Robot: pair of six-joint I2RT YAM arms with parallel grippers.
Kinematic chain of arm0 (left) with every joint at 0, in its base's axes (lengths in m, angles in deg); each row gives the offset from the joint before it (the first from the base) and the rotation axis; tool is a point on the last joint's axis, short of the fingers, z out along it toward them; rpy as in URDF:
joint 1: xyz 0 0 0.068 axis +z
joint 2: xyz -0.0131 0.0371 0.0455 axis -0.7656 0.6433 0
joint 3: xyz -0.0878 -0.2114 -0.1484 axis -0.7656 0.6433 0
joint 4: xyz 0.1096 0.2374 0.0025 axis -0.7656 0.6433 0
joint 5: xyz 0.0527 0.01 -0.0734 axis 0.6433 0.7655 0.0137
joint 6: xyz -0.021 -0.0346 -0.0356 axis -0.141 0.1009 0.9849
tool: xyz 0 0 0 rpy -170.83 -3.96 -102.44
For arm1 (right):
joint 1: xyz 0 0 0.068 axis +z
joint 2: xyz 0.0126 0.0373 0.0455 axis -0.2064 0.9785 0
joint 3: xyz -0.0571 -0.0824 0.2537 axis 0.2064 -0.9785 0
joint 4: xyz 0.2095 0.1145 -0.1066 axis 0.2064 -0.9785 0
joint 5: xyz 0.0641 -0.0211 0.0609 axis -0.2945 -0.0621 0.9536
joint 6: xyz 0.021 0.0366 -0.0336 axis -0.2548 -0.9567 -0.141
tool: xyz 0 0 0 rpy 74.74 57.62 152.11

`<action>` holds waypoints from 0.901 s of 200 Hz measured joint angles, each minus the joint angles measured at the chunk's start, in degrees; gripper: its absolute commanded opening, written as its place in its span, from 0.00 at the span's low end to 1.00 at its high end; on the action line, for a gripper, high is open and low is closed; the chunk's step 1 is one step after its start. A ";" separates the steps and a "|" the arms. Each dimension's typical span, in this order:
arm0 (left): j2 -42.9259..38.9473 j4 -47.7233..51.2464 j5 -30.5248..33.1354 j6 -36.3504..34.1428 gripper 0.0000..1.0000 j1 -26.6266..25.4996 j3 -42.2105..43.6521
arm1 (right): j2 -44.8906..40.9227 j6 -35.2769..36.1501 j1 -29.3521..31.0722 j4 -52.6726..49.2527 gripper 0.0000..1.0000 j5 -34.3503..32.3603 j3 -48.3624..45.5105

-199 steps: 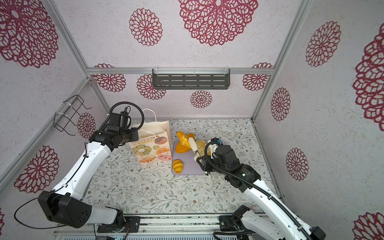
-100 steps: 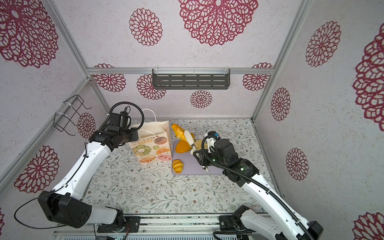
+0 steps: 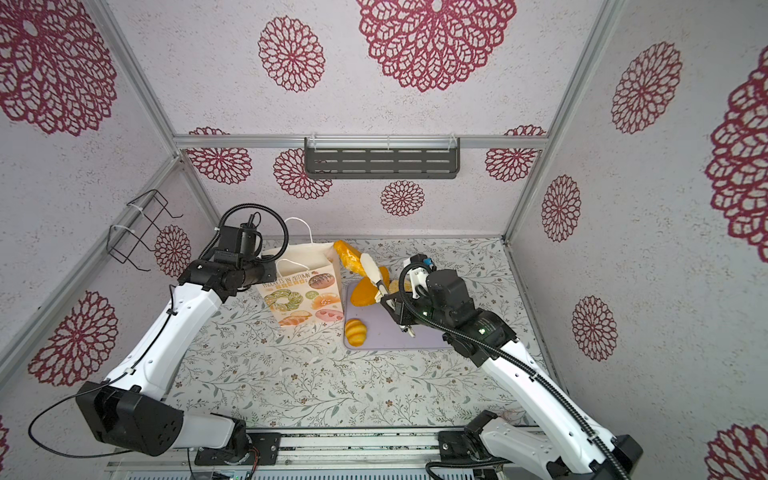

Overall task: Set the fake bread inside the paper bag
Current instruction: 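Carry the orange slice in the right tongs over the bag opening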

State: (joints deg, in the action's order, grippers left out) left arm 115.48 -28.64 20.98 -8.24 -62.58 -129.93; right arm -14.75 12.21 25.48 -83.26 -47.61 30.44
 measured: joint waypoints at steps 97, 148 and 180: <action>0.00 0.00 0.04 -0.02 0.00 0.00 0.00 | 6.40 3.37 0.02 0.74 0.00 4.07 6.80; 0.00 0.02 0.04 -0.02 0.00 0.00 0.00 | 10.62 5.66 0.13 0.55 0.00 6.23 10.99; 0.00 0.02 0.04 -0.02 0.00 0.00 0.00 | 12.41 6.43 0.37 0.55 0.00 7.04 12.15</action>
State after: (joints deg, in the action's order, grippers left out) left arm 115.48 -28.62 21.02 -8.26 -62.58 -129.93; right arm -2.33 18.63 25.85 -82.72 -40.57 42.60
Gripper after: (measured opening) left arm 0.040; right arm 0.255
